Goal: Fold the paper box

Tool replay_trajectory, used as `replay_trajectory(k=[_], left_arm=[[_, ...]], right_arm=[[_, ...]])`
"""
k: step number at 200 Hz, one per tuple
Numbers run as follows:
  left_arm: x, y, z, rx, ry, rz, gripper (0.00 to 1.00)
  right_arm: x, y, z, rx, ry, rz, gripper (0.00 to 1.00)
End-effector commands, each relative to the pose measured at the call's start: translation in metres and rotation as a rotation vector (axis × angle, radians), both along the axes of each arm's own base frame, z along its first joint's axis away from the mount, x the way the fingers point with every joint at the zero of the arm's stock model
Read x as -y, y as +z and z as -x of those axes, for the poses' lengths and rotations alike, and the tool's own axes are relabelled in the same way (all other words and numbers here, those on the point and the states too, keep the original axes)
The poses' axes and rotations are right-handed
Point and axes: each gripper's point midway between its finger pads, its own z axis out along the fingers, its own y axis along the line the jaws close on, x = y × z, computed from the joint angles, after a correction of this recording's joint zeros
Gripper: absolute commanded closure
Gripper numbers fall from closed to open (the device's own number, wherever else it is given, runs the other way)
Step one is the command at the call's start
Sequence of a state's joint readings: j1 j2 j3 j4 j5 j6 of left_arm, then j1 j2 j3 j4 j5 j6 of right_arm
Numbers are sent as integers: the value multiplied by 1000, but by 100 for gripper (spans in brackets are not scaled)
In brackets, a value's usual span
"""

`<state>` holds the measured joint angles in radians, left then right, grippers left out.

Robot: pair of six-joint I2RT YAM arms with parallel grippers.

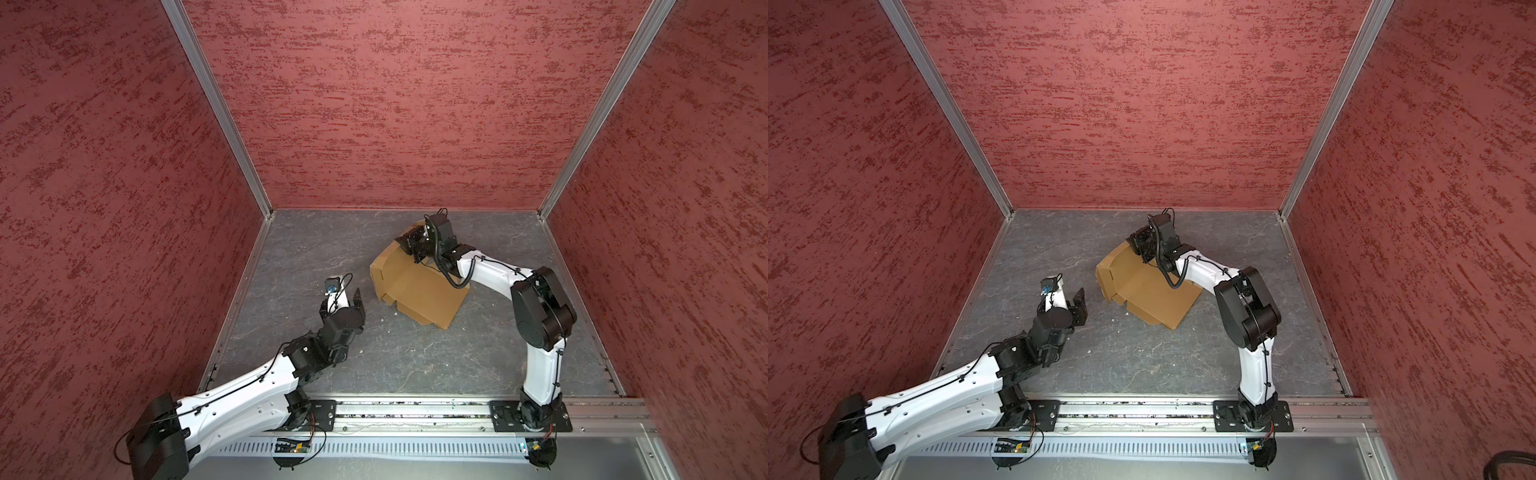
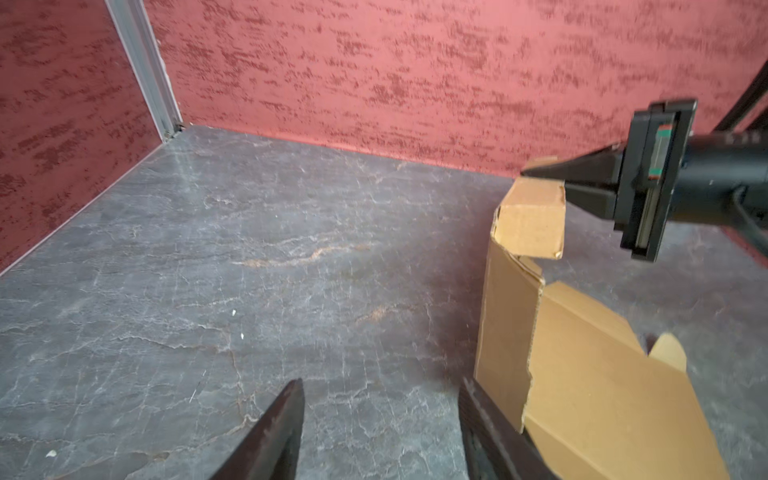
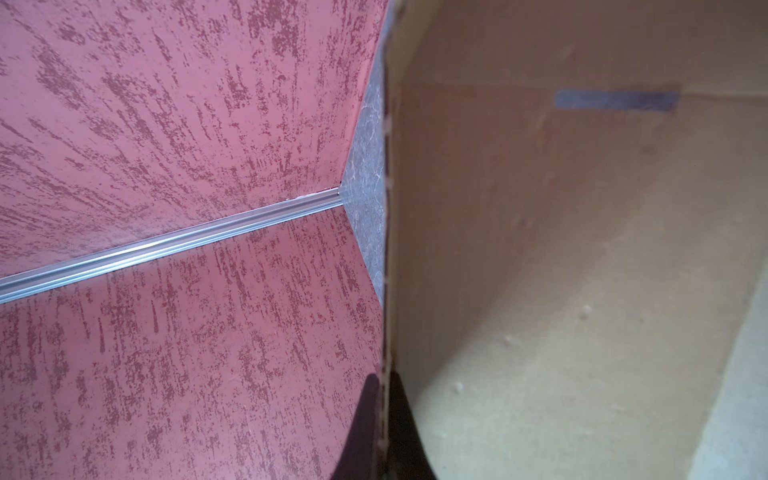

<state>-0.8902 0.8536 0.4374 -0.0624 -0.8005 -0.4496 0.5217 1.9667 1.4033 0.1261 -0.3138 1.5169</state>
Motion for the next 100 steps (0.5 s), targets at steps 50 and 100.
replay_trajectory(k=[50,100], left_arm=[[11,-23,-3,-106,-31,25,34],[11,-35,-9,-141,-22,36,34]], right_arm=[[4,20,4,82,32,-31,95],[2,25,13,167,89,-45,95]])
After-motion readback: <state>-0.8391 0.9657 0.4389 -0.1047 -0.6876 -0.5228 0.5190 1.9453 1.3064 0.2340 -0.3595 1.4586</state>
